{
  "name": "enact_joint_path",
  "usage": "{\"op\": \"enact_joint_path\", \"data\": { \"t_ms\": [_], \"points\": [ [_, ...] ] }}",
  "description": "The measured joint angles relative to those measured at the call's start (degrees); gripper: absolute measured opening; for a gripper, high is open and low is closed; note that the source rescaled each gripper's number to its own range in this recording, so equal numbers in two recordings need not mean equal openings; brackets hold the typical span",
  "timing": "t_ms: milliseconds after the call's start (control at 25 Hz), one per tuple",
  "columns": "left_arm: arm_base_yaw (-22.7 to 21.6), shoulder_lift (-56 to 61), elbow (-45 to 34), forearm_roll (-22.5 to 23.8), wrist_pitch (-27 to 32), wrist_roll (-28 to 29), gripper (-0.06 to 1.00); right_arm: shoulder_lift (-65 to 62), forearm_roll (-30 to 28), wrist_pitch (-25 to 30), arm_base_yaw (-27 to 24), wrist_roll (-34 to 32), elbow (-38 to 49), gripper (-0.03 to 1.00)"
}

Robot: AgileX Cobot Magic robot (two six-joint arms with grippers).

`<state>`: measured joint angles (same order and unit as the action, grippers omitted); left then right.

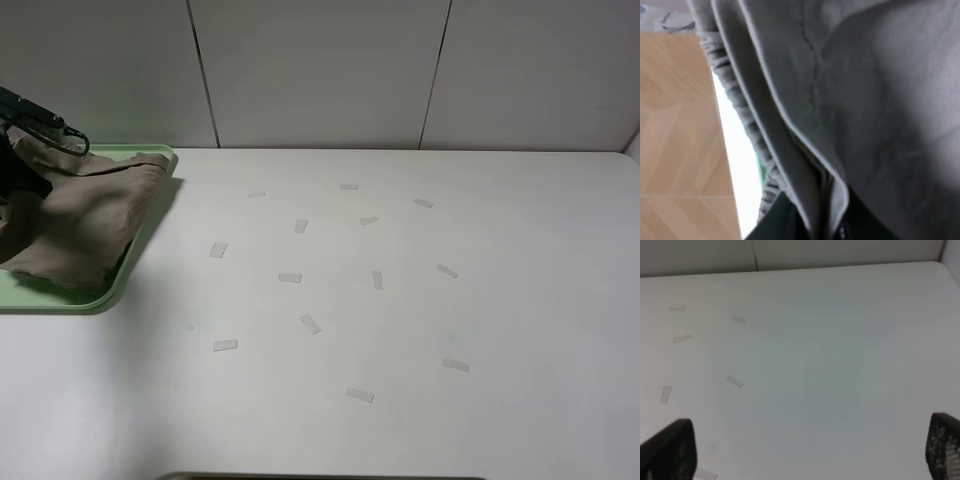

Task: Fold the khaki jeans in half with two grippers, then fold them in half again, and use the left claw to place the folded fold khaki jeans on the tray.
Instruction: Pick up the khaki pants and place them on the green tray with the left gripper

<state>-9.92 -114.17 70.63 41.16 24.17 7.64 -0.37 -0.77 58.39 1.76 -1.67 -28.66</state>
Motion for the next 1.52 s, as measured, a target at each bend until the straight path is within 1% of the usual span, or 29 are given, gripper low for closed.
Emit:
{"op": "enact_joint_path", "data": {
  "t_ms": [200,600,880,1160,1440,1520],
  "points": [
    [-0.9,0.0,-1.4,0.1,-0.6,3.6,0.04,0.0,0.0,0.0,0.0,0.0,0.0,1.00],
    [-0.9,0.0,-1.6,0.2,-0.7,6.3,0.04,0.0,0.0,0.0,0.0,0.0,0.0,1.00],
    [-1.2,0.0,-1.7,3.1,-1.3,6.7,0.04,0.0,0.1,0.0,0.0,0.0,0.0,1.00],
    [-2.6,0.0,-1.7,3.6,-1.3,6.7,0.04,0.0,0.2,0.0,0.0,0.0,0.0,1.00],
    [-2.9,0.0,-1.7,3.7,-2.1,6.7,0.04,0.0,0.2,0.0,0.0,0.0,0.0,1.00],
    [-2.9,0.0,-1.7,3.8,-3.0,6.7,0.07,0.0,0.2,0.0,0.0,0.0,0.0,1.00]
  ]
}}
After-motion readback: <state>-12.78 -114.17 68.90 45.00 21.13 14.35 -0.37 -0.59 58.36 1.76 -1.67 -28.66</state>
